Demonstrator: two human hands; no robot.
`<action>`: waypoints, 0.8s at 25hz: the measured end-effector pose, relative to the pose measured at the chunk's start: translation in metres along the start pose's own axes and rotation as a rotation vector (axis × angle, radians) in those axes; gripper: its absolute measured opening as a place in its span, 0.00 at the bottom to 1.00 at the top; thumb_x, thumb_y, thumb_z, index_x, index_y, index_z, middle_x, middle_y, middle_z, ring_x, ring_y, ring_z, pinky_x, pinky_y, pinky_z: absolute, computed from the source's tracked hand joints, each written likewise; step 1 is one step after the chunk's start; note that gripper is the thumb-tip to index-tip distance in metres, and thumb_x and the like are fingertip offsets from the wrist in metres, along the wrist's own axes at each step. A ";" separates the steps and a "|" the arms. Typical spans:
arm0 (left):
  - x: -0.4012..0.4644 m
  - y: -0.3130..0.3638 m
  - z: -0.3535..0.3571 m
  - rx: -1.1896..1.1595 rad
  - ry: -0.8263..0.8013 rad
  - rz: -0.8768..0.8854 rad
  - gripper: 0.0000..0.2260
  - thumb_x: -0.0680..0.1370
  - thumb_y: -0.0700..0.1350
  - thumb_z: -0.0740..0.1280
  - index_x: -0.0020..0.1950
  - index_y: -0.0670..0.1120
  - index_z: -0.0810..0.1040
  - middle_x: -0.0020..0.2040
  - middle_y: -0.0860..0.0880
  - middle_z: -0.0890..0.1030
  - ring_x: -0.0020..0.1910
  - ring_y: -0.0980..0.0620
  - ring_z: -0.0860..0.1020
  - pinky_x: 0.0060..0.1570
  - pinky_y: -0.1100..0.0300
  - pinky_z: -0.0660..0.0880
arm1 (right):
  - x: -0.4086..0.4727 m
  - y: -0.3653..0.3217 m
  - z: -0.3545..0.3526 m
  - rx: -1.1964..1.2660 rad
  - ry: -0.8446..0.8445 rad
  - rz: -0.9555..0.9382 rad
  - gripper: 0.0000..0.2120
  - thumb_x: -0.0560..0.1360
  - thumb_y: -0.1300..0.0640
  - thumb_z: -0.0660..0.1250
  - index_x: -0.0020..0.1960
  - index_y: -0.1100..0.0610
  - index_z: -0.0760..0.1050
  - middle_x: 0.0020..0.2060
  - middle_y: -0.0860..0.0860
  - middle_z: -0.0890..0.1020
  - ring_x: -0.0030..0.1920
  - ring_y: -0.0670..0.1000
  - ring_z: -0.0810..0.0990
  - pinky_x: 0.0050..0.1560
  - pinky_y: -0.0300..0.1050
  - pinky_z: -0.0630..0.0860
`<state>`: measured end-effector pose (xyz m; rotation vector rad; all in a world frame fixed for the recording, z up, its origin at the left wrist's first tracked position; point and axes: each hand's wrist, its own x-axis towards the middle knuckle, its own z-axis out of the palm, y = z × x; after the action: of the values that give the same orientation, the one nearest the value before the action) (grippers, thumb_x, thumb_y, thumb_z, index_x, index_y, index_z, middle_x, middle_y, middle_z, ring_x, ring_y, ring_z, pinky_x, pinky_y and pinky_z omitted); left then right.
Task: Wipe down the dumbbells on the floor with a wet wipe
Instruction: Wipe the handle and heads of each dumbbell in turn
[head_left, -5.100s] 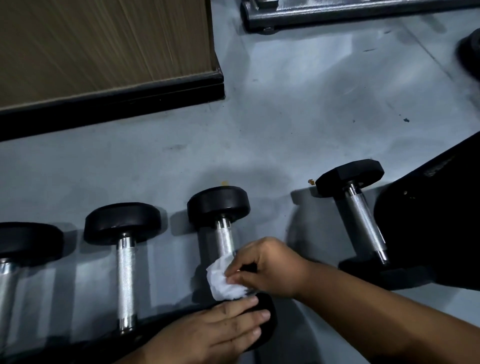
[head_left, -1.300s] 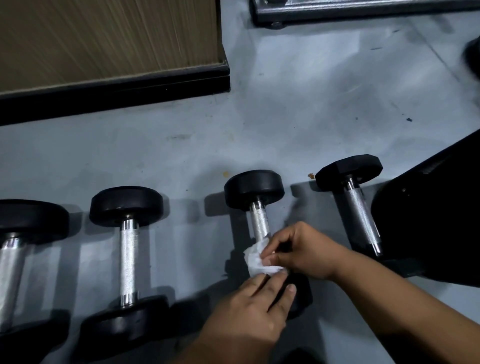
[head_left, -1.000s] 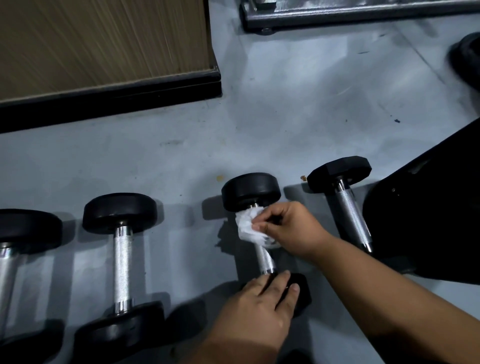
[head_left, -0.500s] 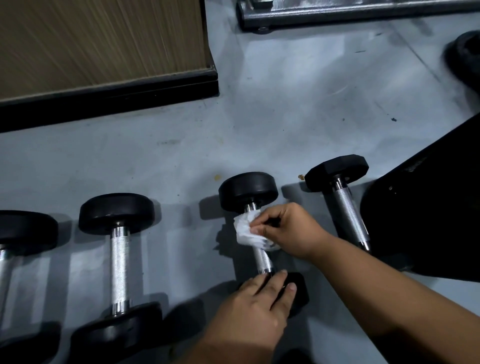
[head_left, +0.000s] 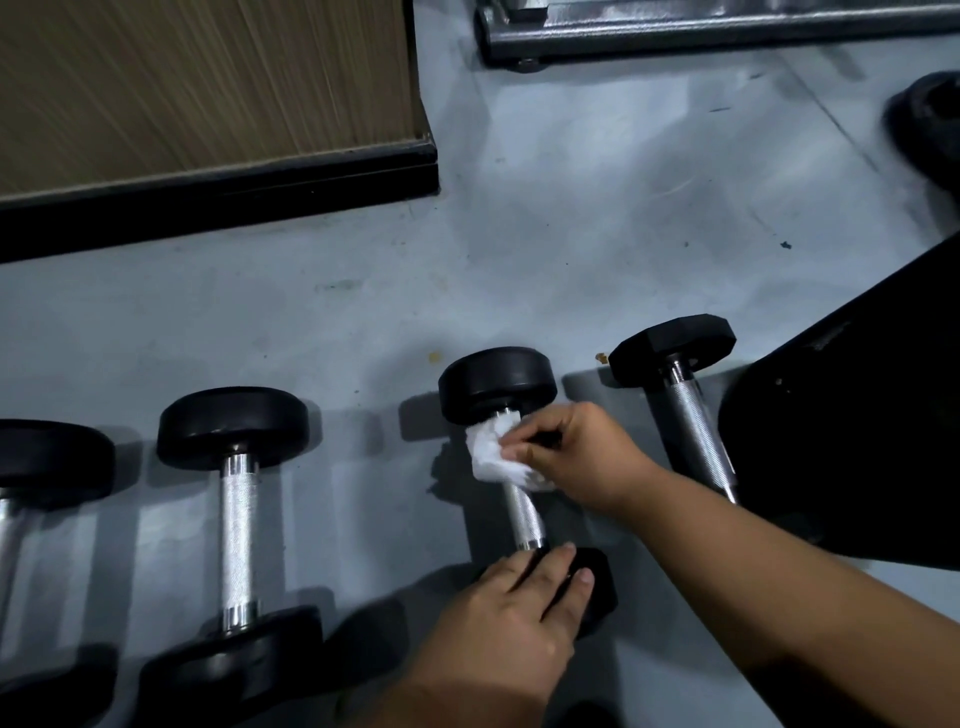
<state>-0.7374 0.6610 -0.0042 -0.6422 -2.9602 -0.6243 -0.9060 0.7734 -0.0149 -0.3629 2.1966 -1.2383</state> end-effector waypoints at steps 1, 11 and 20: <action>-0.002 -0.001 0.000 0.001 0.010 0.003 0.20 0.73 0.51 0.60 0.56 0.50 0.87 0.59 0.48 0.85 0.50 0.48 0.85 0.45 0.57 0.83 | -0.010 0.003 -0.002 -0.019 -0.075 0.015 0.04 0.73 0.60 0.78 0.44 0.51 0.87 0.40 0.42 0.87 0.43 0.40 0.85 0.50 0.38 0.80; 0.000 0.004 0.005 -0.012 0.034 -0.012 0.19 0.72 0.49 0.61 0.57 0.50 0.87 0.59 0.48 0.85 0.50 0.47 0.85 0.43 0.55 0.83 | 0.007 -0.010 0.004 -0.095 0.052 0.001 0.03 0.74 0.57 0.77 0.46 0.49 0.87 0.38 0.38 0.86 0.42 0.36 0.84 0.46 0.33 0.79; -0.005 0.000 0.008 0.006 0.037 0.016 0.18 0.74 0.50 0.62 0.58 0.49 0.86 0.61 0.47 0.84 0.53 0.46 0.85 0.47 0.55 0.83 | -0.021 -0.005 -0.001 -0.156 -0.148 -0.002 0.04 0.74 0.58 0.77 0.46 0.50 0.88 0.36 0.35 0.84 0.41 0.34 0.83 0.45 0.27 0.74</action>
<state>-0.7323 0.6621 -0.0122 -0.6461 -2.9185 -0.6192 -0.8896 0.7816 -0.0026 -0.5030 2.1704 -1.0092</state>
